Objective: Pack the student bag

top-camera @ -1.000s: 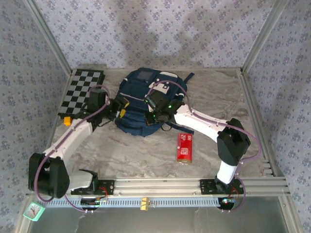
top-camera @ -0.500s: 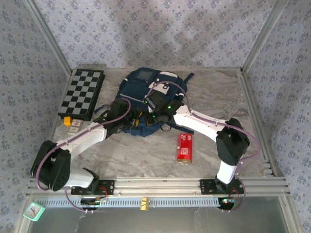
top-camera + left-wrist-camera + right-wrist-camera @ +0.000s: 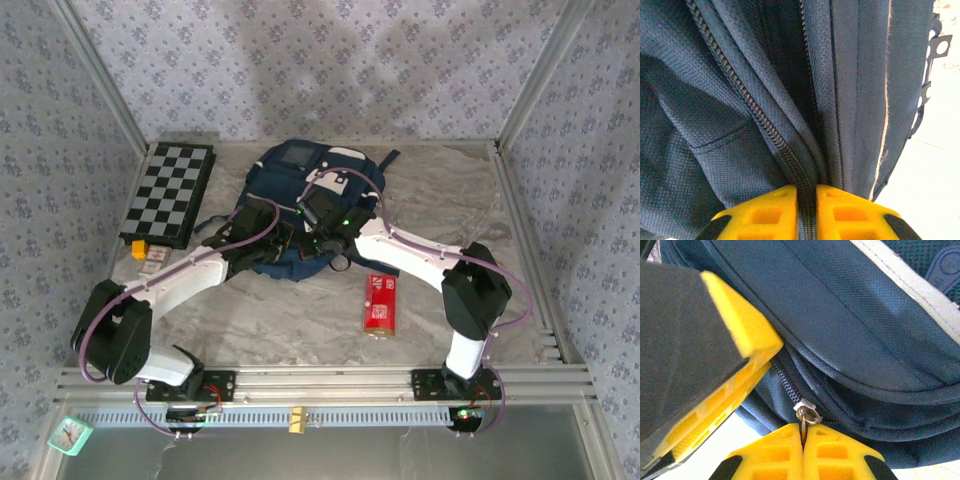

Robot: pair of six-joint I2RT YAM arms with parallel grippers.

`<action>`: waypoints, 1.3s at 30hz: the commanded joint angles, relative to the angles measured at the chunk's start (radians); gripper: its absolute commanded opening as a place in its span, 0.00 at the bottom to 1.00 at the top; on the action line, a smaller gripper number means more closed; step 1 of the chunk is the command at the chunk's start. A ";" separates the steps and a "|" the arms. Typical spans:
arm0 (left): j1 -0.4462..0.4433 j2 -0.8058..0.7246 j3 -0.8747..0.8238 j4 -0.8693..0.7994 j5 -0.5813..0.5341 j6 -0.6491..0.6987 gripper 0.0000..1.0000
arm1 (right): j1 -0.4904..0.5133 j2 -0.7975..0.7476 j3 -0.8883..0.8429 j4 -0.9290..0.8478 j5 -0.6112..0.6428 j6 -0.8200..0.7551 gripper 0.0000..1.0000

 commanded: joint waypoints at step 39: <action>0.178 -0.166 -0.003 -0.192 0.135 0.303 0.26 | -0.332 -0.053 0.061 -0.111 -0.119 -0.071 0.40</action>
